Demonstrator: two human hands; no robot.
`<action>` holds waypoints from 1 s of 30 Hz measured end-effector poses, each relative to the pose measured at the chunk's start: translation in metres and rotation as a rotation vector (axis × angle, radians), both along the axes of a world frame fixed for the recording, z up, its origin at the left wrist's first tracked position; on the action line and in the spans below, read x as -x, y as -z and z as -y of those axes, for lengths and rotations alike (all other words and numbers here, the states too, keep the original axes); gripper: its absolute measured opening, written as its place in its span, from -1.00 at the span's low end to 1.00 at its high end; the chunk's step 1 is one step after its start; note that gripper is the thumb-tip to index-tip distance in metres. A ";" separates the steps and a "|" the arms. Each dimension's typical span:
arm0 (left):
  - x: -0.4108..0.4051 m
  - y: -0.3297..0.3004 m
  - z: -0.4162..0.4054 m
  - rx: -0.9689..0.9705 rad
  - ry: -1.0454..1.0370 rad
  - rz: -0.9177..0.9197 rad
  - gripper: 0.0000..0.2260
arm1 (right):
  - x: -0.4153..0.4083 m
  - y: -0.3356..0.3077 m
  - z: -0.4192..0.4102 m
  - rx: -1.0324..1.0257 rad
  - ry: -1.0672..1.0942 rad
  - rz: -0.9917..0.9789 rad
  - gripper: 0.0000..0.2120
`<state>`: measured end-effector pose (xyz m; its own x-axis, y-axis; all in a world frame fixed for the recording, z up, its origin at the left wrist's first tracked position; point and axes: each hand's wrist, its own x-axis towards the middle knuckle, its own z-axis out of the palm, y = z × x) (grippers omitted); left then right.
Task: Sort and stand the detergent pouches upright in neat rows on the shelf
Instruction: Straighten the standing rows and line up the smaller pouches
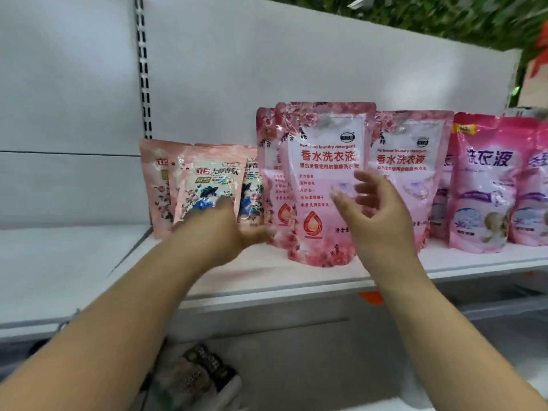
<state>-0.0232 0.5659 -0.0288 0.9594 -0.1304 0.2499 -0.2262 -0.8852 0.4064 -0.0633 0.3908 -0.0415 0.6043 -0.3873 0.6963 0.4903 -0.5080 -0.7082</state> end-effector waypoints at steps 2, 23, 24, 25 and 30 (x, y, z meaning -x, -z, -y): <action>-0.007 -0.015 -0.038 -0.005 -0.032 0.012 -0.21 | -0.001 -0.011 -0.030 0.033 -0.074 -0.010 -0.69; -0.163 0.002 -0.118 0.877 0.229 -0.206 -0.25 | -0.166 -0.044 -0.117 -0.123 -0.114 -0.340 -0.16; -0.157 -0.002 -0.116 0.871 0.253 -0.214 -0.38 | -0.169 -0.041 -0.118 -0.126 -0.121 -0.355 -0.15; -0.153 -0.004 -0.114 0.865 0.267 -0.214 -0.46 | -0.172 -0.035 -0.121 -0.086 -0.111 -0.393 -0.13; -0.159 0.000 -0.117 0.893 0.237 -0.164 -0.55 | -0.191 -0.023 -0.121 -0.216 -0.208 -0.482 0.01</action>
<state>0.1358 0.6824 -0.0287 0.9645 -0.1521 0.2161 -0.2407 -0.1680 0.9560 0.1273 0.5117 -0.0181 0.9132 -0.3289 0.2407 0.1601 -0.2535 -0.9540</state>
